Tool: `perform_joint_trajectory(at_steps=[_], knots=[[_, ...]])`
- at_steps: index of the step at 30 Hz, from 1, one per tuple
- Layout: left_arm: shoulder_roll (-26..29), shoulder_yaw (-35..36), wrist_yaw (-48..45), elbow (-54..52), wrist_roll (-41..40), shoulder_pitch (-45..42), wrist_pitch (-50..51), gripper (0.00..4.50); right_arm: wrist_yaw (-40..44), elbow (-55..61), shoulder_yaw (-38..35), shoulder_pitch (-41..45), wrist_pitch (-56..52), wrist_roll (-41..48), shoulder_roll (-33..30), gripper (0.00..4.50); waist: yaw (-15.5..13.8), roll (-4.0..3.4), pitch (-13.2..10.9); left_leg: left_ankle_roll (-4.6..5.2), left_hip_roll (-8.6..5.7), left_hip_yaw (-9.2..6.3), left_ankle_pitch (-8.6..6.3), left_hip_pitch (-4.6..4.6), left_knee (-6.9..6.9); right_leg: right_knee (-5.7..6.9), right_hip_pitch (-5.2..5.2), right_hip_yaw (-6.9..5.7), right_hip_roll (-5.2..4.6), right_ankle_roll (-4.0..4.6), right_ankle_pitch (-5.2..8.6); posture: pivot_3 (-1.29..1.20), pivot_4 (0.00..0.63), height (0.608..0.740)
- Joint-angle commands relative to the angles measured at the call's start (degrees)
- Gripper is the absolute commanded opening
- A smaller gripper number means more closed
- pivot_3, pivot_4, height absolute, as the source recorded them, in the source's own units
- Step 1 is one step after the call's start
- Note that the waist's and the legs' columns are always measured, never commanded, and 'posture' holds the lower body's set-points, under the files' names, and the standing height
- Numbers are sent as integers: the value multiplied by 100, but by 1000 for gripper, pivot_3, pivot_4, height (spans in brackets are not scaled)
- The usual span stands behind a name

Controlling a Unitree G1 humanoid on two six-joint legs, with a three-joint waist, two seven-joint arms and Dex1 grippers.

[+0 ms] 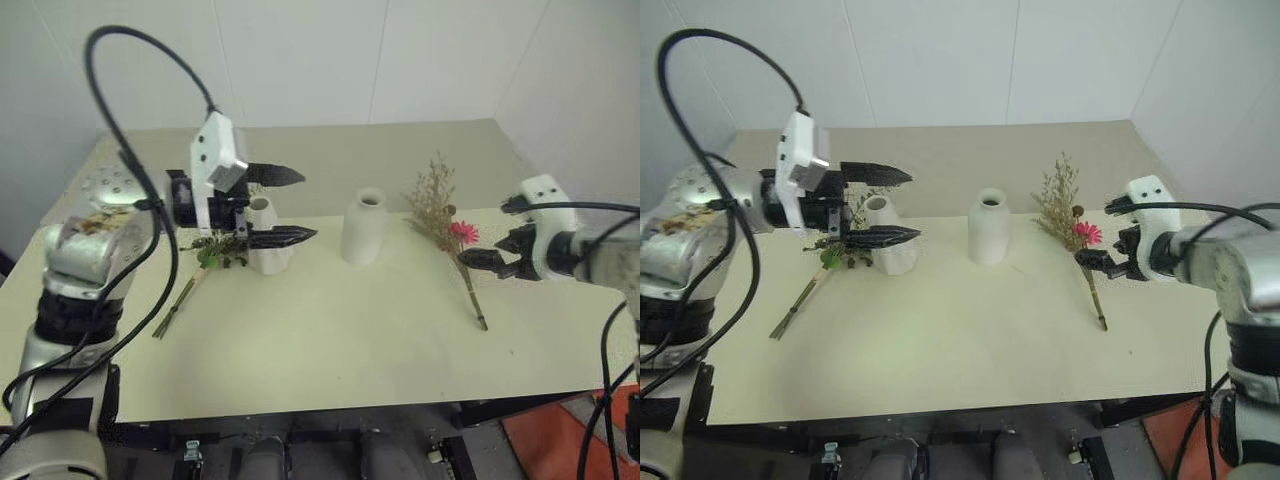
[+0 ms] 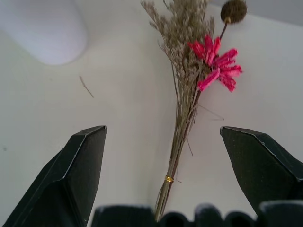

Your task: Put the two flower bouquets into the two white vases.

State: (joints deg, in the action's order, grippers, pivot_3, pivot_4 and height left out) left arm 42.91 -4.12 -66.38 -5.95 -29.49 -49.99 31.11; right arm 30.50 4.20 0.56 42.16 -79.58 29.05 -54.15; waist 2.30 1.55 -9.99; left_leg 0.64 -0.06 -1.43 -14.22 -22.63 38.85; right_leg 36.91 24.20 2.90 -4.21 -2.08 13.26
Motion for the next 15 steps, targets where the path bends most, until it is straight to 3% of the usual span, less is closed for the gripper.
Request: perform_joint_trajectory(at_steps=[1, 10, 15], knots=[[-212, -164, -258, 393, 209, -353, -401, 4488, 300, -893, 639, 519, 238, -389, 6, 4500, 1, 0, 0, 0, -1, 0, 0, -4, 1, 1, 3, 0, -1, 0, 0, 0, 150, 740], [-505, -305, -622, 960, 545, -692, -901, 4488, 1229, -2902, 2055, 1358, 1259, -1395, 443, 4500, 14, 0, 0, 1, -5, -1, 0, -27, 3, -2, 21, -4, -8, -5, -5, 0, 150, 740], [-559, -290, -641, 991, 607, -704, -959, 4500, 1397, -3710, 2247, 1558, 1790, -1929, 754, 3209, 21, 0, 0, 0, -7, -3, 0, -25, 7, 5, 20, -5, -10, -6, -6, 0, 150, 740]])
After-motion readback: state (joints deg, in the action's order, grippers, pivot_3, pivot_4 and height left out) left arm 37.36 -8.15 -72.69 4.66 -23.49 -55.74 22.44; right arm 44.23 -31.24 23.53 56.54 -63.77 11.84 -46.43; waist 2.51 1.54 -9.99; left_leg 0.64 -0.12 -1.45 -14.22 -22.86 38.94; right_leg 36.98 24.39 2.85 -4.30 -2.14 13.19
